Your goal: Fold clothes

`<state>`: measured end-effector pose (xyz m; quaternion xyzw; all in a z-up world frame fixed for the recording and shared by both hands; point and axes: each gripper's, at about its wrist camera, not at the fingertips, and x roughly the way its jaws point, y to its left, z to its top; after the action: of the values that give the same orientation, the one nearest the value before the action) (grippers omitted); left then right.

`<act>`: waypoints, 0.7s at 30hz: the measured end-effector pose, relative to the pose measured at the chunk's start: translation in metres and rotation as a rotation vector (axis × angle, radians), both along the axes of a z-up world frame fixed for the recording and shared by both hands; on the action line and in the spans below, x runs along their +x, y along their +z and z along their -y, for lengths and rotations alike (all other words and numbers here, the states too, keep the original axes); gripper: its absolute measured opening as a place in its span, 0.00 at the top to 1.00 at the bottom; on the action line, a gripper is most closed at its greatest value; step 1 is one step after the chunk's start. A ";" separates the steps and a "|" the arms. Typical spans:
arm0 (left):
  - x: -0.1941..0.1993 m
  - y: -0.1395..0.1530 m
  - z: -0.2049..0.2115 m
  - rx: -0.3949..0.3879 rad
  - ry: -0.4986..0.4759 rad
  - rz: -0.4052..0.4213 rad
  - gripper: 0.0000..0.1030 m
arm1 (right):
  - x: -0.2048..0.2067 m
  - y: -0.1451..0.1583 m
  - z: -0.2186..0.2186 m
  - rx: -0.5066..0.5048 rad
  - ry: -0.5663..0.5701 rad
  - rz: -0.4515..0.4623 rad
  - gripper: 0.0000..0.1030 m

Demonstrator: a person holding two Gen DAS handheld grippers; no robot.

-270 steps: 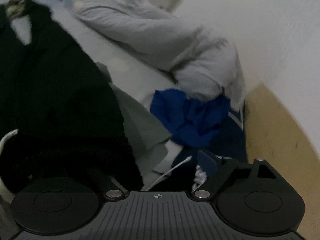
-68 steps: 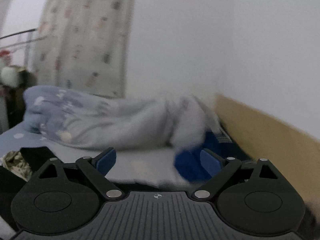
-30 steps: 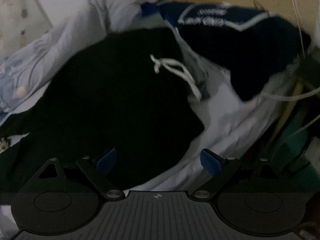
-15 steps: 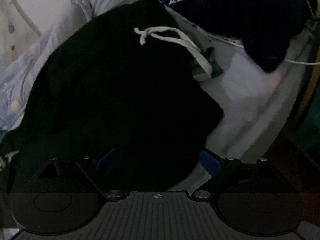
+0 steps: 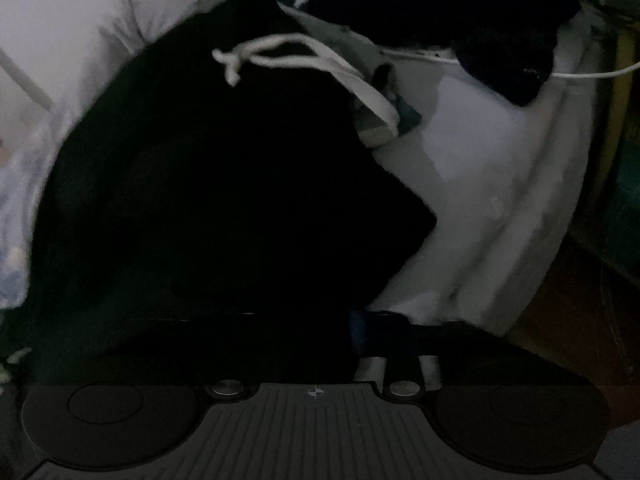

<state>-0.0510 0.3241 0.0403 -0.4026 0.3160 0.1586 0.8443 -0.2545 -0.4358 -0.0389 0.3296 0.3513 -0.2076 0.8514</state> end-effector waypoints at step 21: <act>-0.111 0.113 -0.025 -0.056 0.102 0.380 0.93 | -0.157 0.142 -0.062 0.049 0.048 0.062 0.94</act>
<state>-0.1623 0.3490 0.1533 -0.4642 0.1344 0.1133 0.8681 -0.4117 -0.3737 0.1031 0.3481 0.3376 -0.1681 0.8582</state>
